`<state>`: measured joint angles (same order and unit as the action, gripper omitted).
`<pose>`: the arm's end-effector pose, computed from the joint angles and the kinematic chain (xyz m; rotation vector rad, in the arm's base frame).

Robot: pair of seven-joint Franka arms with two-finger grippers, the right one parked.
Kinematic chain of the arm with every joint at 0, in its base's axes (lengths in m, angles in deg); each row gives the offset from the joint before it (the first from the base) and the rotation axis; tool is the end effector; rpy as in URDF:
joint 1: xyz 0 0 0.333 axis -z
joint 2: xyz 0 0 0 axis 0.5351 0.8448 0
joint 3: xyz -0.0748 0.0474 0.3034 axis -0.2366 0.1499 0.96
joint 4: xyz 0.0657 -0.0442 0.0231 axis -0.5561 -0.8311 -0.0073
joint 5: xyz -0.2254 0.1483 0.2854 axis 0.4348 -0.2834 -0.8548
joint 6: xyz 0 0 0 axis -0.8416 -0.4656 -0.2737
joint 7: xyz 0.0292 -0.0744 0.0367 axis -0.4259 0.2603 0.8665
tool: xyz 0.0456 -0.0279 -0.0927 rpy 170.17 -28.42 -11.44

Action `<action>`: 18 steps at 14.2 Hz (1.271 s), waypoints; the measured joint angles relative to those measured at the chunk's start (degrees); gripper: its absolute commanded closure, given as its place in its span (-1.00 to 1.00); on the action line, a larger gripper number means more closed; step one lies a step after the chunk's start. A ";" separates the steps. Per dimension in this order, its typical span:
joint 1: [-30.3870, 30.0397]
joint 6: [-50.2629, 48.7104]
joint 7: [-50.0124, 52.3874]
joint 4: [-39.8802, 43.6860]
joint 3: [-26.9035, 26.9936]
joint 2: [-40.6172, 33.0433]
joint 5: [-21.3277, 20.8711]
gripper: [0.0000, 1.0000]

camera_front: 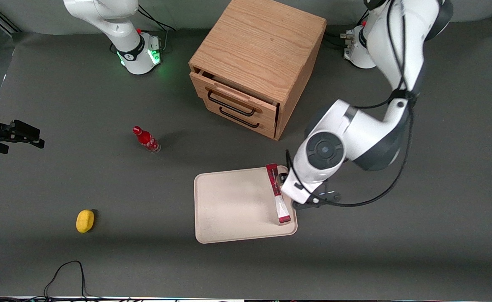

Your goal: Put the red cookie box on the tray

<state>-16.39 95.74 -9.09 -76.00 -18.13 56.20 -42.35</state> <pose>0.6467 -0.3437 0.4307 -3.0965 -0.2316 0.1258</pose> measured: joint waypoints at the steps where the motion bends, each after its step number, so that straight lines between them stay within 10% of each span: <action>1: -1.38 -1.41 -2.50 -1.59 0.06 -2.62 0.23 -1.00; 12: -5.80 -6.41 -34.87 -25.86 22.39 -31.10 8.32 -1.00; 18: -8.55 -8.97 -37.82 -28.19 24.85 -35.66 8.39 -1.00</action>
<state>-24.94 86.78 -46.91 -104.19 6.72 20.54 -33.95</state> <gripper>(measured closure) 0.000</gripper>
